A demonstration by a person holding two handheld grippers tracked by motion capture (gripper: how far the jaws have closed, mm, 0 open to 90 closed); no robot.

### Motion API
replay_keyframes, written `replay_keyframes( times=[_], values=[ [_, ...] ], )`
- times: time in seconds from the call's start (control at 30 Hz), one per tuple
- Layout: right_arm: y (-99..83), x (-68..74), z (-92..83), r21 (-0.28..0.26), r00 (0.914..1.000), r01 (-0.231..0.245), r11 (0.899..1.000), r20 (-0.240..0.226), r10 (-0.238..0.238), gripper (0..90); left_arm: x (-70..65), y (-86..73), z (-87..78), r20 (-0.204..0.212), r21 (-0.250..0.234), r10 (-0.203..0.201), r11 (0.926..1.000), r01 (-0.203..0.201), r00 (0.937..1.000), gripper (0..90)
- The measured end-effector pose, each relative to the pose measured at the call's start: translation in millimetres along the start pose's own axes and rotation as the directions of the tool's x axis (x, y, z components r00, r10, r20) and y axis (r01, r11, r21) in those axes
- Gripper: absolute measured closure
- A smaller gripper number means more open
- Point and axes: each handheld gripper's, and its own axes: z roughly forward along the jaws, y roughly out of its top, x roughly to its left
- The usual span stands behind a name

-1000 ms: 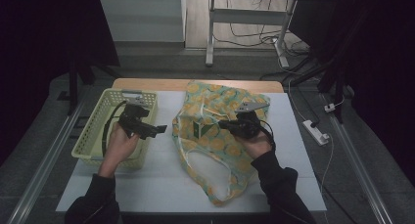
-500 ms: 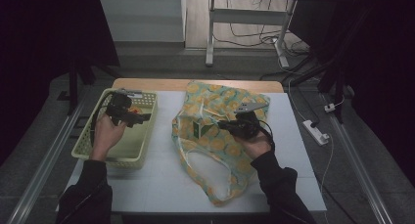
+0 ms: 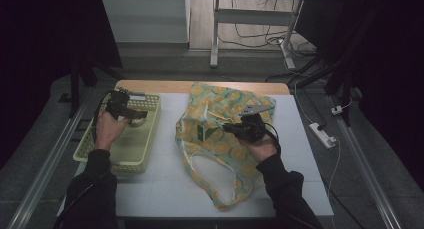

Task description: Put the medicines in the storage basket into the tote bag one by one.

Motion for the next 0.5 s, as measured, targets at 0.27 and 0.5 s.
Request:
replay_keyframes(
  times=[0.27, 0.5],
  values=[
    [0.2, -0.7, -1.1, -0.001, 1.0000, 0.002, 1.000, 0.000, -0.002, 89.3, 4.9, 0.7, 23.8, -0.048, 0.097, 0.021, 0.9952, -0.016, 0.9986, 0.0],
    [-0.1, -0.3, -0.5, -0.001, 1.0000, 0.001, 1.000, -0.002, -0.001, 89.3, 6.9, -0.7, 41.2, -0.087, 0.188, 0.003, 0.9821, 0.013, 0.9962, 0.0]
  ],
)
